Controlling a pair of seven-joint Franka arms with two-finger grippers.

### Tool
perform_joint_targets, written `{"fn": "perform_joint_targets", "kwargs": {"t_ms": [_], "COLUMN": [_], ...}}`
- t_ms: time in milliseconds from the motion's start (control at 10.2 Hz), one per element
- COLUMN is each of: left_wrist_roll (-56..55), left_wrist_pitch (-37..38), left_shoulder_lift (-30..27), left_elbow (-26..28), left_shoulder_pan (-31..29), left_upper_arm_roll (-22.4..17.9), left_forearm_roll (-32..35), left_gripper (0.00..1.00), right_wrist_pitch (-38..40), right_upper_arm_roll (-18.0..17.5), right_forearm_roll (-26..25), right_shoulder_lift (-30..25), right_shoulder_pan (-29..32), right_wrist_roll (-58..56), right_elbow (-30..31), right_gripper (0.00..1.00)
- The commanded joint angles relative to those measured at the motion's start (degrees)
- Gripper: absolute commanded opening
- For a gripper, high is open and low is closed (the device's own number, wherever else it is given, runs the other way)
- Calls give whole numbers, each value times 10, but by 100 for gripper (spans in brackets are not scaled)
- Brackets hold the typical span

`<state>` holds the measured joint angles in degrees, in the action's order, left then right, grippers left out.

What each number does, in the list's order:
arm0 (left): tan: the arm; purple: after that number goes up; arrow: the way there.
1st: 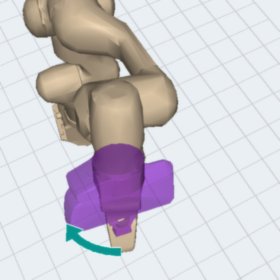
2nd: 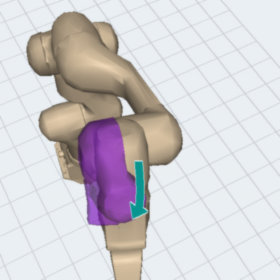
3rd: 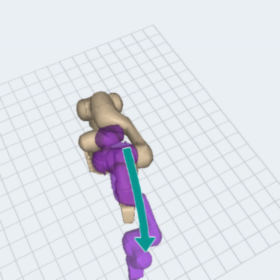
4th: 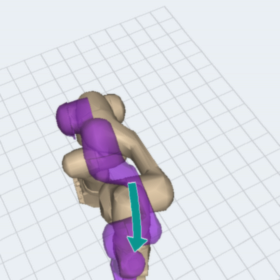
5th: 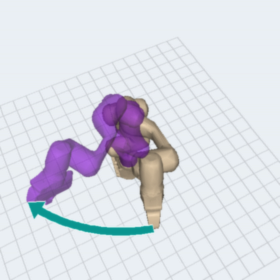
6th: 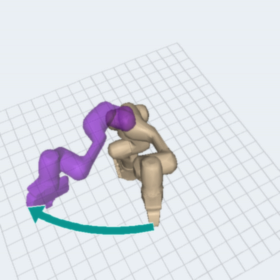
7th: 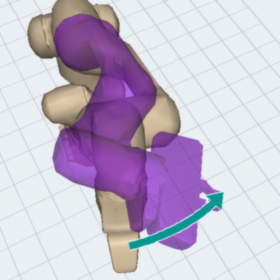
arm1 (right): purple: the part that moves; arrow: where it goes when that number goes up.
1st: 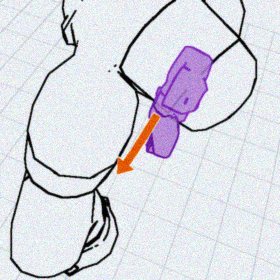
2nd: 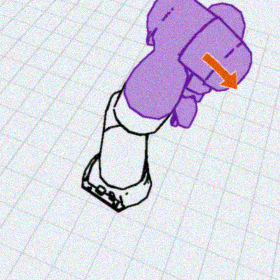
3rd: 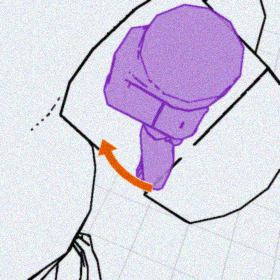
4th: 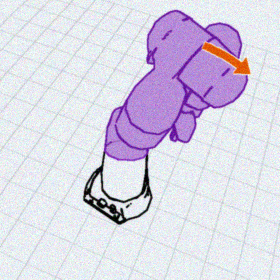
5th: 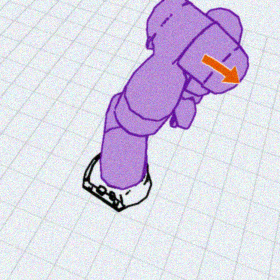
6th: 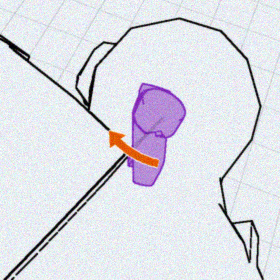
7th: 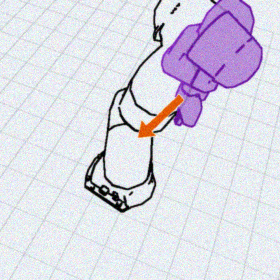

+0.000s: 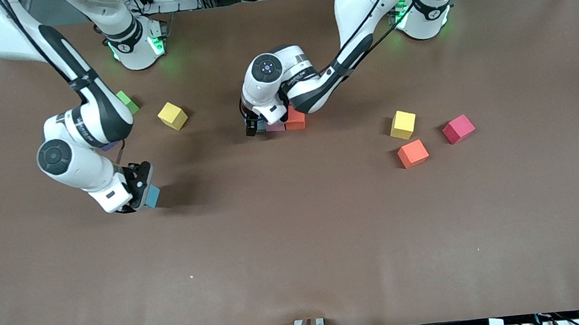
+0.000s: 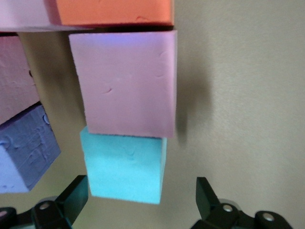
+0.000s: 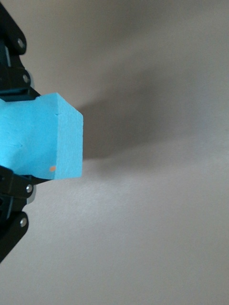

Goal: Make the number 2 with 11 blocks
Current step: 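Carry the cyan cube with the right gripper while the left gripper withdraws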

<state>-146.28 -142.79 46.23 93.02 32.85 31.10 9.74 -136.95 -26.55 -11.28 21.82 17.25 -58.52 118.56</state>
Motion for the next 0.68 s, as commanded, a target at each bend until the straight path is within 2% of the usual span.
{"fn": "perform_joint_targets", "kwargs": {"t_ms": [0,293,586], "left_wrist_roll": [4,22,102], "left_wrist_pitch": [54,123,151], "left_shoulder_lift": [-49,-91,-91], "left_elbow": [6,8,8], "left_shoulder_pan": [-9,-75,-146], "left_upper_arm_roll": [0,-2,-3], "left_forearm_roll": [-15,-4,23], "left_gripper": [100,100,100], "right_wrist_pitch": [10,14,14], "right_upper_arm_roll": [-4,-11,-11], "right_forearm_roll": [13,42,43], "right_shoulder_lift": [-15,-16,-20], "right_shoulder_pan": [-11,-38,-88], "right_wrist_roll": [39,96,199], "right_elbow": [5,5,5], "right_gripper": [37,37,37]}}
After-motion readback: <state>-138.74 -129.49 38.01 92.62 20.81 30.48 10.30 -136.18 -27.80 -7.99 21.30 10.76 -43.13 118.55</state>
